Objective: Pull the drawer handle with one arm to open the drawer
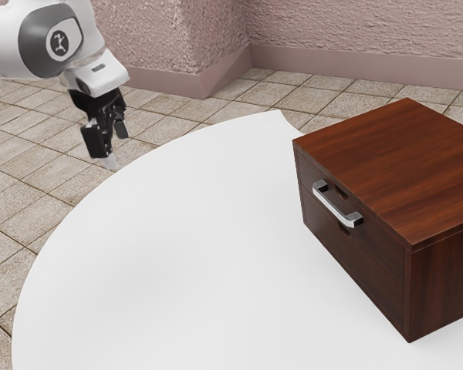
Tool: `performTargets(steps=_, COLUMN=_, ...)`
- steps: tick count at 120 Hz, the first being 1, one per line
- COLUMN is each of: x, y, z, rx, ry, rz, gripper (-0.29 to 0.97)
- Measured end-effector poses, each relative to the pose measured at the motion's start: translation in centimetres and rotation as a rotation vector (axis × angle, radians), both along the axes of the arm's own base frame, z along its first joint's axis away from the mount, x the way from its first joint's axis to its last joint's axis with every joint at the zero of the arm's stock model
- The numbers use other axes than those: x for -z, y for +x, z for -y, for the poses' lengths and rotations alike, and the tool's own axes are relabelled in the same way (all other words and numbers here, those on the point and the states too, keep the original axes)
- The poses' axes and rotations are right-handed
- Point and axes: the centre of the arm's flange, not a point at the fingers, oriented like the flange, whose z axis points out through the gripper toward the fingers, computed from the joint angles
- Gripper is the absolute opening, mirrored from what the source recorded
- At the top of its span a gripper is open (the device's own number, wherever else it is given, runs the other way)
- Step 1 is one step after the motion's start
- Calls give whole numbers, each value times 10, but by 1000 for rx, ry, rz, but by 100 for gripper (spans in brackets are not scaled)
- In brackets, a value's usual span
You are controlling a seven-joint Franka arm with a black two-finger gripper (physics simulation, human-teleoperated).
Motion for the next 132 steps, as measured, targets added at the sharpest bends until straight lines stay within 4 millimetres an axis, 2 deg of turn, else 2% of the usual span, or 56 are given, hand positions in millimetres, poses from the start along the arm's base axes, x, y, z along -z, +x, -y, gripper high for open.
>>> performTargets(steps=18, x=13, y=8, z=3, rx=19, ry=5, rz=-27, gripper=68)
performTargets(steps=48, x=16, y=13, z=13, rx=78, ry=10, rz=-35, gripper=68)
performTargets(steps=73, x=11, y=22, z=45, rx=309, ry=20, rz=-35, gripper=68)
performTargets(steps=88, x=16, y=31, z=81, rx=483, ry=20, rz=-41, gripper=68)
performTargets(steps=104, x=30, y=30, z=116, rx=660, ry=18, rz=-53, gripper=68)
performTargets(steps=115, x=49, y=25, z=130, rx=750, ry=22, rz=-62, gripper=68)
performTargets(steps=132, x=67, y=21, z=148, rx=859, ry=48, rz=-27, gripper=68)
